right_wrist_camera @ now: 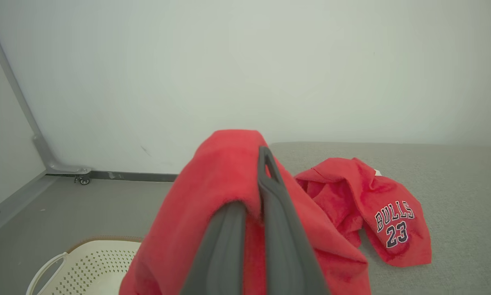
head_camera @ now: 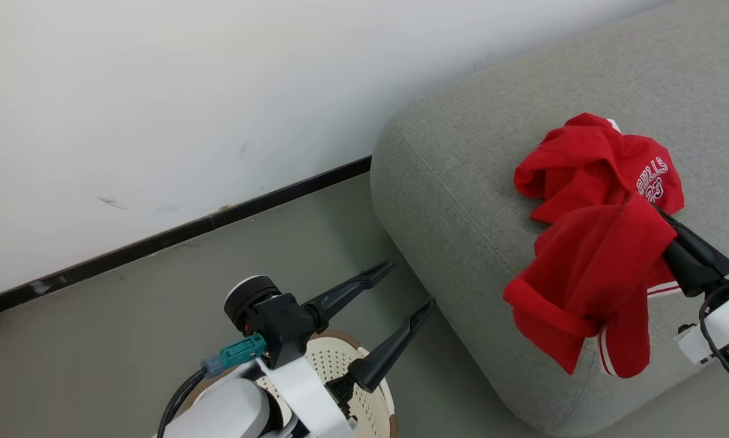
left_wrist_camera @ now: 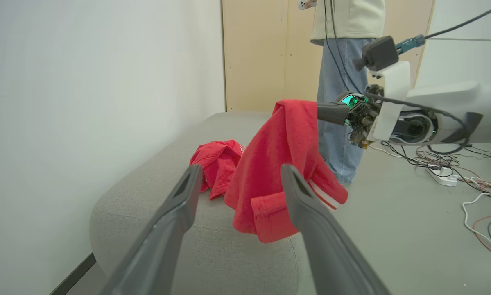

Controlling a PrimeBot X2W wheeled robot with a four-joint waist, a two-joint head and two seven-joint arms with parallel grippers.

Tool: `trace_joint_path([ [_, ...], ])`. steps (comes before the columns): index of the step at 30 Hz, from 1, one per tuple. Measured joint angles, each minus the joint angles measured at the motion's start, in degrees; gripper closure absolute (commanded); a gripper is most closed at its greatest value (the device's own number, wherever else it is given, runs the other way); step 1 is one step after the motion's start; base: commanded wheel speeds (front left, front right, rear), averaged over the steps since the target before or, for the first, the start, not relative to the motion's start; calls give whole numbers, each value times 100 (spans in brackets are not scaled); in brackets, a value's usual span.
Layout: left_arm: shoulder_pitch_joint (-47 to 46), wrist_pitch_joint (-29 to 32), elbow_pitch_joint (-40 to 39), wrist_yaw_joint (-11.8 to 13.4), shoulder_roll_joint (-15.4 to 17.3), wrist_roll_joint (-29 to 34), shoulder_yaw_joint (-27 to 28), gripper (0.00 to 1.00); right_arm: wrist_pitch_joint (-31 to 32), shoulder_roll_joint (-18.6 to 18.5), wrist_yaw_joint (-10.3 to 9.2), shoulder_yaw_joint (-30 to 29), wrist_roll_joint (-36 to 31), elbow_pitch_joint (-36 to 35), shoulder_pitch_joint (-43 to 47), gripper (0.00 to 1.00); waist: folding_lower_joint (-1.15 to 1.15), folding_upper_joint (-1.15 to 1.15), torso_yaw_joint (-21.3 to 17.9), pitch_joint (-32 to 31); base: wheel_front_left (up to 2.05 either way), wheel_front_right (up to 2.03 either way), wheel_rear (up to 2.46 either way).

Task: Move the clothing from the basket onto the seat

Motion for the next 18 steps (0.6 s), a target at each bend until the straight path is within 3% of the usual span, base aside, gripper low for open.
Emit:
trace_joint_path([
  [12,80,0,-70,0,66,101,44,0,0,13,0,-137,-60,52,36,100,0,0,-229,119,0,0,0],
  [18,80,0,-68,19,199,220,93,0,8,45,0,-271,-134,220,-413,100,0,0,-230,267,0,0,0],
])
